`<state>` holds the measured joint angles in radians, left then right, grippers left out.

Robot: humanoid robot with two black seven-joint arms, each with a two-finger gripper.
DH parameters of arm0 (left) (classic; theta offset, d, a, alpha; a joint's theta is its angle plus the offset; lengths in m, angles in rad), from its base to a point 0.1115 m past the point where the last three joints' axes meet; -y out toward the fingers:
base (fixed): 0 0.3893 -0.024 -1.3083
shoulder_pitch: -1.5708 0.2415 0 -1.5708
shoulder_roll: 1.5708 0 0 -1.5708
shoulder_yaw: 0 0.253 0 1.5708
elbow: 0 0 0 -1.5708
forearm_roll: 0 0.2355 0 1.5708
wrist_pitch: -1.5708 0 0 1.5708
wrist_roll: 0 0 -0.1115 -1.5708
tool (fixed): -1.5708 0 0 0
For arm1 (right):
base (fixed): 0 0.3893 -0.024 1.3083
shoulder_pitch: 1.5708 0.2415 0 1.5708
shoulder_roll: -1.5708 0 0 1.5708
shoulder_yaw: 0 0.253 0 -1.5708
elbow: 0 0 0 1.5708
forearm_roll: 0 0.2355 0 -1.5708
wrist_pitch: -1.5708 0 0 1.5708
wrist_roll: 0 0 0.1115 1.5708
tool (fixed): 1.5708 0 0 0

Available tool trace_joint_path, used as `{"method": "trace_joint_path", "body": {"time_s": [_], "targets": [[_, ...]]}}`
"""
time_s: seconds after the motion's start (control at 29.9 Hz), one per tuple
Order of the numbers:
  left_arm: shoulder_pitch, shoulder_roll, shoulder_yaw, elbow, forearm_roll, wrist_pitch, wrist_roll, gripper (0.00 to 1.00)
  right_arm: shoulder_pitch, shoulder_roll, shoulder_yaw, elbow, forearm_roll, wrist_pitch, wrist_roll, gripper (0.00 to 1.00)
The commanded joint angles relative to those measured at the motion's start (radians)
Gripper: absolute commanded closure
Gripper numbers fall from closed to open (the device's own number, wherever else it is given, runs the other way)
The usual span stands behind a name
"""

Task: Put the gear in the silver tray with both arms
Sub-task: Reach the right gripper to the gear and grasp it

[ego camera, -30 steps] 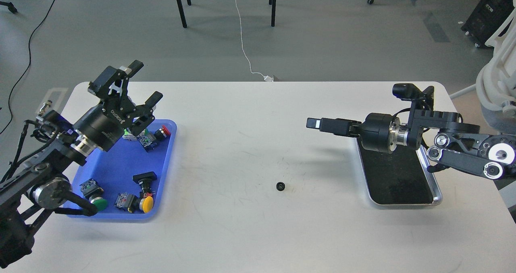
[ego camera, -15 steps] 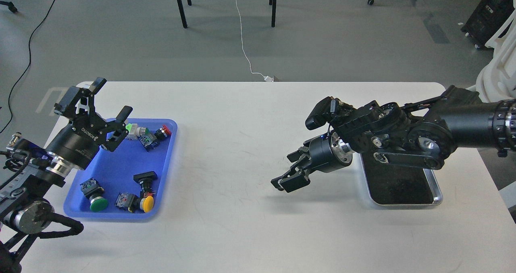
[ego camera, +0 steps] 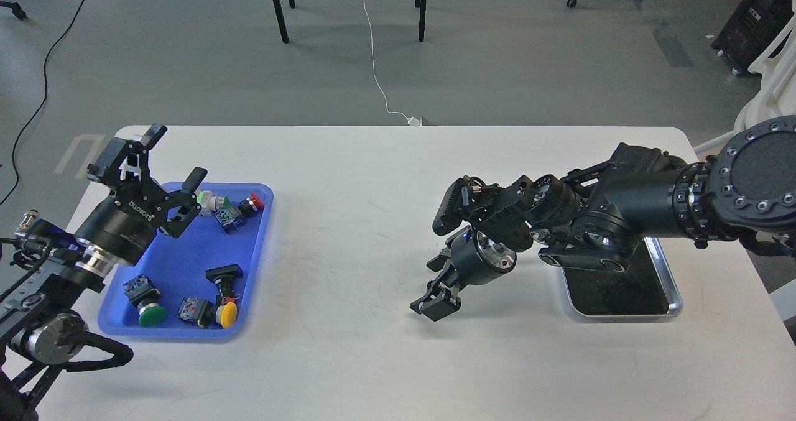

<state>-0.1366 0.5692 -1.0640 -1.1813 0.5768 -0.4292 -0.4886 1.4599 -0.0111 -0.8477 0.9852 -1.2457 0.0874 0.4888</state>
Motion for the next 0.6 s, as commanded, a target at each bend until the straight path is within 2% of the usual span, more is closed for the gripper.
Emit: {"method": "trace_joint_path", "body": {"time_s": [0.0, 0.1, 0.2, 0.5, 0.57], "targets": [[-0.001, 0.000, -0.001, 0.000, 0.000, -0.003, 0.000, 0.02, -0.001, 0.011, -0.016, -0.013, 0.000, -0.002, 0.000, 0.30], [-0.001, 0.000, -0.001, 0.000, 0.000, -0.002, 0.000, 0.02, -0.001, 0.011, -0.016, -0.016, 0.000, -0.002, 0.000, 0.31], [-0.001, 0.000, -0.001, 0.000, 0.000, -0.005, 0.000, 0.02, -0.001, 0.011, -0.017, -0.016, 0.000, -0.002, 0.000, 0.46], [-0.003, 0.003, -0.001, 0.002, 0.000, -0.006, 0.000, 0.02, 0.000, 0.011, -0.050, -0.016, -0.001, -0.002, 0.000, 0.47], [-0.003, 0.003, -0.001, 0.002, 0.000, -0.008, 0.000, 0.02, 0.000, 0.011, -0.053, -0.017, -0.001, -0.002, 0.000, 0.53]]}}
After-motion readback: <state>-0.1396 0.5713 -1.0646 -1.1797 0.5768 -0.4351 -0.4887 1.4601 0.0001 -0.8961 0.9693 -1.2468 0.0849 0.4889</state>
